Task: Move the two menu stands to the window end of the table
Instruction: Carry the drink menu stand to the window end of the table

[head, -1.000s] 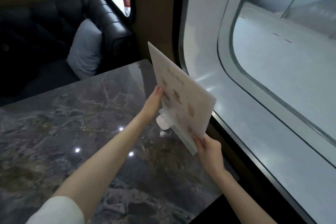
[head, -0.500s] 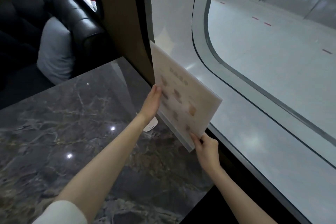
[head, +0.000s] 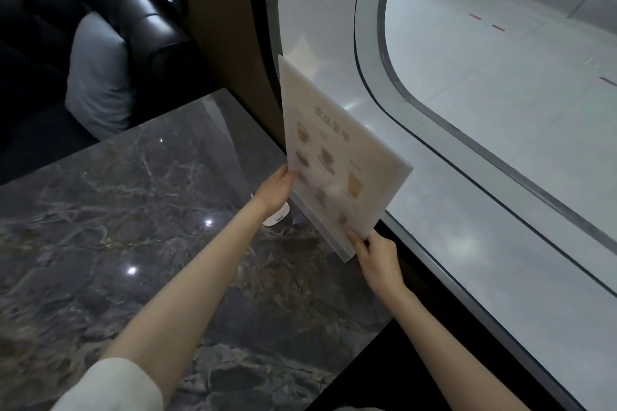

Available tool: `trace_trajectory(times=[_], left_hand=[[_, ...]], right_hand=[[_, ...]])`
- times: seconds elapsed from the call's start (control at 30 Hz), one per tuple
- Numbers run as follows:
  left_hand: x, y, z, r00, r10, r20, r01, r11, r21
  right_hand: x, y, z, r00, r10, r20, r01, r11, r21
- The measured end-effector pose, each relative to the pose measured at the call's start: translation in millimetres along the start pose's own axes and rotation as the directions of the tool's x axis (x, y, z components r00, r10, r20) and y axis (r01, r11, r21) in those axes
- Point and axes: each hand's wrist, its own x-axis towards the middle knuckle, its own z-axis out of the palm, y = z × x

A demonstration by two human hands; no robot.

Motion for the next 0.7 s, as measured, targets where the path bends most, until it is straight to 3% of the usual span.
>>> trace_trajectory(times=[0.23, 0.43, 0.7], left_hand=[[-36.5, -45.7, 2.2, 0.978, -0.205, 0.028, 0.186, 0.931, 0.314], [-79.7, -96.8, -15.5, 0.985, -0.170, 0.008, 0.154, 0.910, 0.385], [-171.4, -151.0, -58.6, 0.949, -0.052, -0.312, 0.210, 0.843, 0.495]], right_hand=[[-8.8, 17.7, 8.6, 0.971, 0.206, 0.119, -0.187, 0.970, -0.154], [-25.0, 10.1, 34.7, 0.917, 0.365, 0.158, -0.342, 0.927, -0.157], [-55.8, -55.9, 95.4, 0.887, 0.216, 0.409, -0.042, 0.919, -0.393]])
